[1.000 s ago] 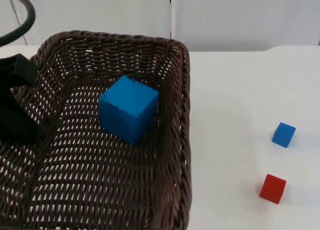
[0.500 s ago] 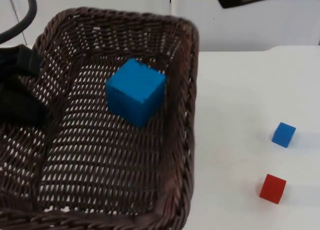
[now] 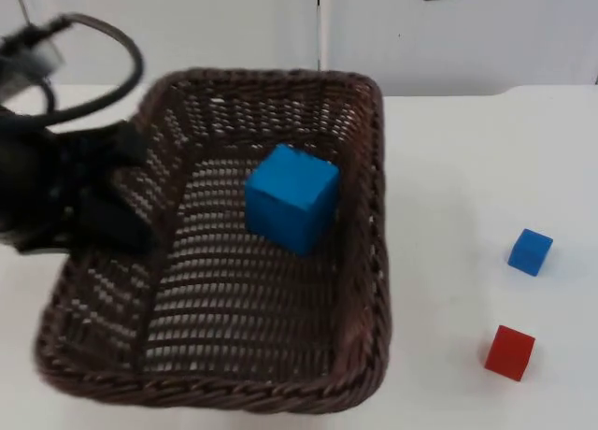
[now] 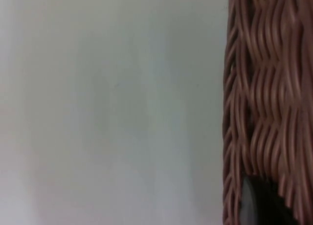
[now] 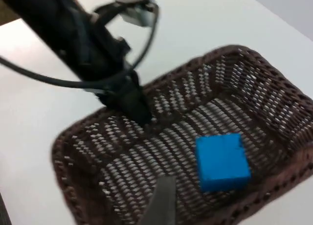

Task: Pick up the basket with the left hand and place the largest block into the basket with the right hand.

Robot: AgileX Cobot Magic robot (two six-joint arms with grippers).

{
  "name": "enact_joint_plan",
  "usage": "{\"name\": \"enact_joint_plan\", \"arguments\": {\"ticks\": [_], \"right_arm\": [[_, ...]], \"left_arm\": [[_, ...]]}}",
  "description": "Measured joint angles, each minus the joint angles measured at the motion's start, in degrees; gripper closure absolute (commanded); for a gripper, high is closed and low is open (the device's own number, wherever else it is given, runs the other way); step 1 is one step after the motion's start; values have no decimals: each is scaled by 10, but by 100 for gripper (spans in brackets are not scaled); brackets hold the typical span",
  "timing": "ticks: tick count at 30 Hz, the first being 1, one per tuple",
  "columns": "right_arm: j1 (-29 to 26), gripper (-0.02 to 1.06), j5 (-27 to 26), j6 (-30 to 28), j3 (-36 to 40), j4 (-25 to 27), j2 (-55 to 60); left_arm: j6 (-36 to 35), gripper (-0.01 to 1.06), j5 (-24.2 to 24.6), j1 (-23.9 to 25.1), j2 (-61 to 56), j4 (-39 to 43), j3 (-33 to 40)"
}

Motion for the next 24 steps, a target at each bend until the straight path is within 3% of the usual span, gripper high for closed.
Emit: {"name": "enact_joint_plan", "arguments": {"ticks": [9, 24], "right_arm": [[0, 30, 5, 0, 0, 0, 0], [0, 30, 5, 0, 0, -9, 0]], "left_arm": [[45, 105, -22, 0, 138, -51, -59], [79, 105, -65, 0, 220, -72, -80]]}}
